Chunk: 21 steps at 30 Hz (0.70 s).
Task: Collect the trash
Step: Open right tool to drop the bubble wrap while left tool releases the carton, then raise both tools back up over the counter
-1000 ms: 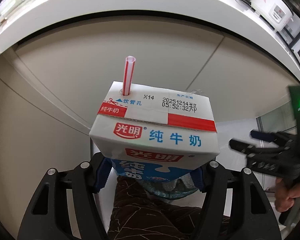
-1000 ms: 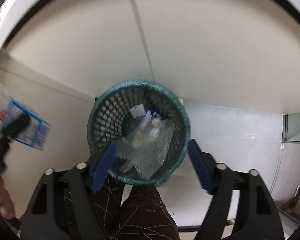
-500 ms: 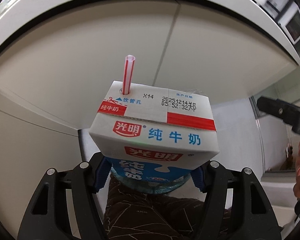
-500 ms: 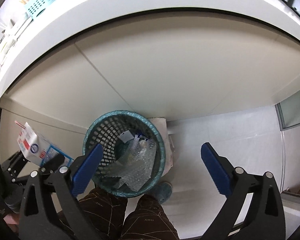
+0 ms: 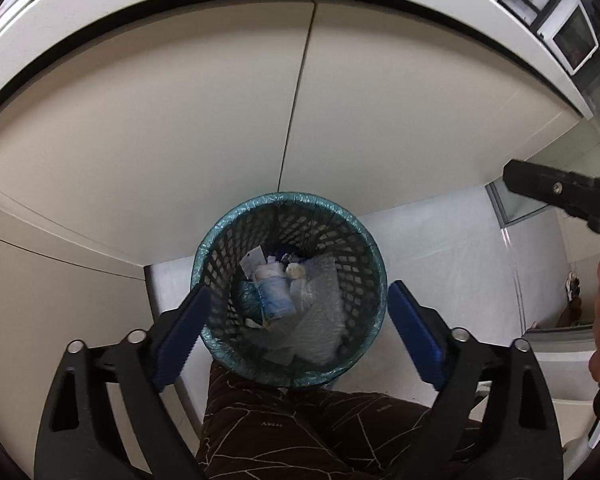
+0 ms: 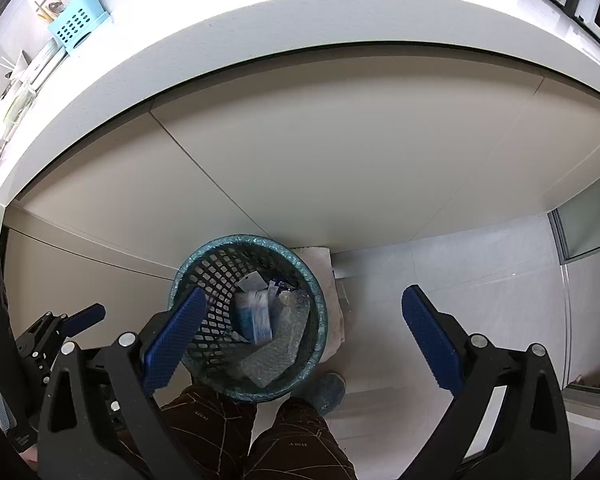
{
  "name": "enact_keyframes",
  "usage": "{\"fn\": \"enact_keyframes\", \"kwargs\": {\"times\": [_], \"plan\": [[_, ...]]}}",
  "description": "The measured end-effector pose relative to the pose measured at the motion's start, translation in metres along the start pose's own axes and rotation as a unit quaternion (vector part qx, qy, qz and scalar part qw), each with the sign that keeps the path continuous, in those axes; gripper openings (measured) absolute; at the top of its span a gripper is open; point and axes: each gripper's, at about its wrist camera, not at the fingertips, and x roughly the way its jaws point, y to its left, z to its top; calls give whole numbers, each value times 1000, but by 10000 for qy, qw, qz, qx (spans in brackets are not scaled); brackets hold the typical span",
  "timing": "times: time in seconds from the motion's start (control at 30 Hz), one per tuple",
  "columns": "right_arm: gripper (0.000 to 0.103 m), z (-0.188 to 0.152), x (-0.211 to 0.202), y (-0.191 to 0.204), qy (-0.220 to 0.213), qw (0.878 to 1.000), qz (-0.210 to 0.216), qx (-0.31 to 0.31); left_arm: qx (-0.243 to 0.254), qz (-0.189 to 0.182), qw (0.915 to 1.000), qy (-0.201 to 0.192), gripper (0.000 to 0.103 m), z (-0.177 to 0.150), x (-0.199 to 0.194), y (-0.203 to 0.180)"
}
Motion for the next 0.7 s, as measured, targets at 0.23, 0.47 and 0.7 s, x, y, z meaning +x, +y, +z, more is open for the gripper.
{"fn": "enact_keyframes", "kwargs": {"times": [0.23, 0.47, 0.7], "plan": [[94, 2, -3, 12, -91, 9998, -28, -145, -93, -32, 9997, -204, 97, 4, -18, 4], [94, 14, -23, 21, -397, 9988, 24, -273, -68, -11, 9981, -619, 97, 17, -55, 8], [94, 51, -61, 31, -856, 9959, 105, -260, -201, -43, 9933, -1133, 97, 52, -104, 15]]}}
